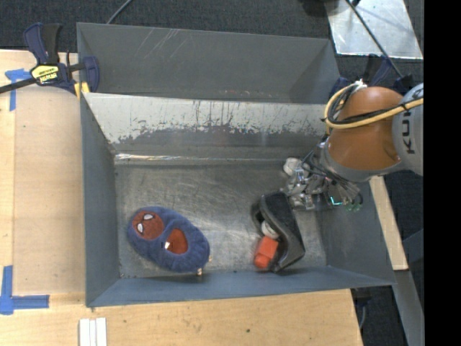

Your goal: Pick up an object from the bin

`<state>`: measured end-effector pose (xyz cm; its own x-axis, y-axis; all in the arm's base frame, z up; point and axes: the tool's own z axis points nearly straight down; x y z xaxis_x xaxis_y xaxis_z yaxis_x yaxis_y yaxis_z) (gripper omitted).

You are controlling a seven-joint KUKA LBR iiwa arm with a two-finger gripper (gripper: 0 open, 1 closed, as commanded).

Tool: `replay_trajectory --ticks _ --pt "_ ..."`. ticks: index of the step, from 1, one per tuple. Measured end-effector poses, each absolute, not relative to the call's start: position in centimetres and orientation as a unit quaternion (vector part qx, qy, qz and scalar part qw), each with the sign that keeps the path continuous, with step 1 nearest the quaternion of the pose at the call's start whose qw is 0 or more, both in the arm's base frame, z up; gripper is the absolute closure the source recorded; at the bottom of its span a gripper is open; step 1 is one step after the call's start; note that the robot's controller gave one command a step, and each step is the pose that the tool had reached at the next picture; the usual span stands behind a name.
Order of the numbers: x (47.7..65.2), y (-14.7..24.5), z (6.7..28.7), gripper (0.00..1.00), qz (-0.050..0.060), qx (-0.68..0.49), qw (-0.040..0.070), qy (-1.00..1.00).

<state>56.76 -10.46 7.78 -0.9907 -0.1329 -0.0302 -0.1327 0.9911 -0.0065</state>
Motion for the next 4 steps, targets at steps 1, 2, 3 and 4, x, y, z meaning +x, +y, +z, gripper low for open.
replay_trajectory --ticks 1,2,3,4 --pt "52.7 -4.4 7.7 0.0 -0.006 -0.237 0.013 0.972" --pt "50.2 0.3 9.2 0.0 -0.001 -0.34 0.001 0.941" --pt "50.7 -1.6 7.4 0.0 0.003 -0.145 -0.001 0.989" --pt "49.7 -11.9 7.4 0.0 0.001 0.045 0.005 0.999"
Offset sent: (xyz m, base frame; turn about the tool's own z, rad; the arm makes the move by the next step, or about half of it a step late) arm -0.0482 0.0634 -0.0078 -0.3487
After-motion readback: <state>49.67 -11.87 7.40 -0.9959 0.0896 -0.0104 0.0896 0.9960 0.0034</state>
